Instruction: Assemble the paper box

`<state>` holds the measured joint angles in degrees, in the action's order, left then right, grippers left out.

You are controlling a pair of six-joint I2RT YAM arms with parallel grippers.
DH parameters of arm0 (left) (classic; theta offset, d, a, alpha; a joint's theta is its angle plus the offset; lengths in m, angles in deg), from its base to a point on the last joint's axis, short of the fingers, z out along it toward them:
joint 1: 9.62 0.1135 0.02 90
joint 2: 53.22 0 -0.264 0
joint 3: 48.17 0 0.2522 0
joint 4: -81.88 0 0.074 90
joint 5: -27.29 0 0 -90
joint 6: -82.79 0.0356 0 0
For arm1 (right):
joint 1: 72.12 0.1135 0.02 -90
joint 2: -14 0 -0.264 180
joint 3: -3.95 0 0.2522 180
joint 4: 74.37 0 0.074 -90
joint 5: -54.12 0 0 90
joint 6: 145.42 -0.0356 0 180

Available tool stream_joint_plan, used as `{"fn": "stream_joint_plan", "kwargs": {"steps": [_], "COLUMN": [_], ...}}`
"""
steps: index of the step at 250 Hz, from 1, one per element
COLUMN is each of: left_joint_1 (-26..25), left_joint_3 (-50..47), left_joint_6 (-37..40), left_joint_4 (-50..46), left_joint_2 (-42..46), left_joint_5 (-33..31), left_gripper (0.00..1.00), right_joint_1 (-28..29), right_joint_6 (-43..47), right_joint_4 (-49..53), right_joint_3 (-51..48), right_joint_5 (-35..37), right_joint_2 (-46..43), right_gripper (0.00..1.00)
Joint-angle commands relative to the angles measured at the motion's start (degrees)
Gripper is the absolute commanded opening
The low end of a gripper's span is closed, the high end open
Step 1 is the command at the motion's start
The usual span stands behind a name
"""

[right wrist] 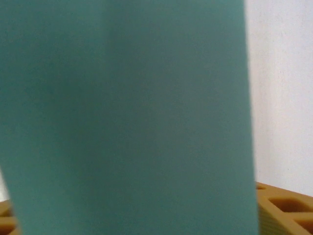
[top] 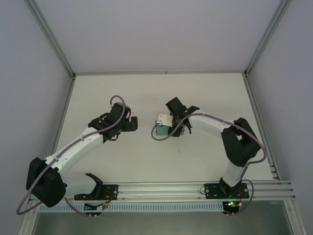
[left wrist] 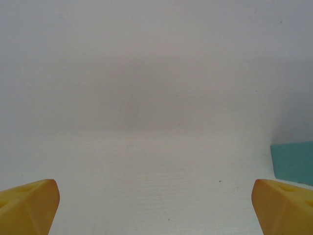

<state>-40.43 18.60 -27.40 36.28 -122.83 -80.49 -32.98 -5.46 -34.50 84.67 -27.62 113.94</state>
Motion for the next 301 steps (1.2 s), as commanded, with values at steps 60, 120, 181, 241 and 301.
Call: {"fn": "stream_joint_plan", "kwargs": {"steps": [60,120,181,241,301], "left_joint_1": [0.77,0.92,3.6,4.76,0.34], "left_joint_3": [-3.18,-4.58,-5.46,-6.53,-11.82], "left_joint_6": [-2.19,-2.65,-5.21,-7.08,-14.6], "left_joint_4": [-1.06,-0.14,0.85,4.92,29.8], "left_joint_2": [2.92,3.76,4.54,4.41,-4.62], "left_joint_5": [-3.15,-2.73,2.15,13.74,40.64], "left_gripper": [1.0,1.0,1.0,1.0,1.0], "right_joint_1": [6.56,11.22,13.91,10.75,-9.1], "right_joint_6": [-8.75,-19.13,-29.67,-31.88,-48.81], "right_joint_4": [-14.71,-6.74,5.63,-1.34,-2.97], "right_joint_3": [-0.7,1.68,0.08,-5.17,-3.69], "right_joint_5": [30.37,36.52,14.3,-0.31,-16.04], "right_joint_2": [4.98,8.35,3.26,-7.04,-8.56], "right_gripper": [0.45,0.54,0.93,1.0,0.96]}}
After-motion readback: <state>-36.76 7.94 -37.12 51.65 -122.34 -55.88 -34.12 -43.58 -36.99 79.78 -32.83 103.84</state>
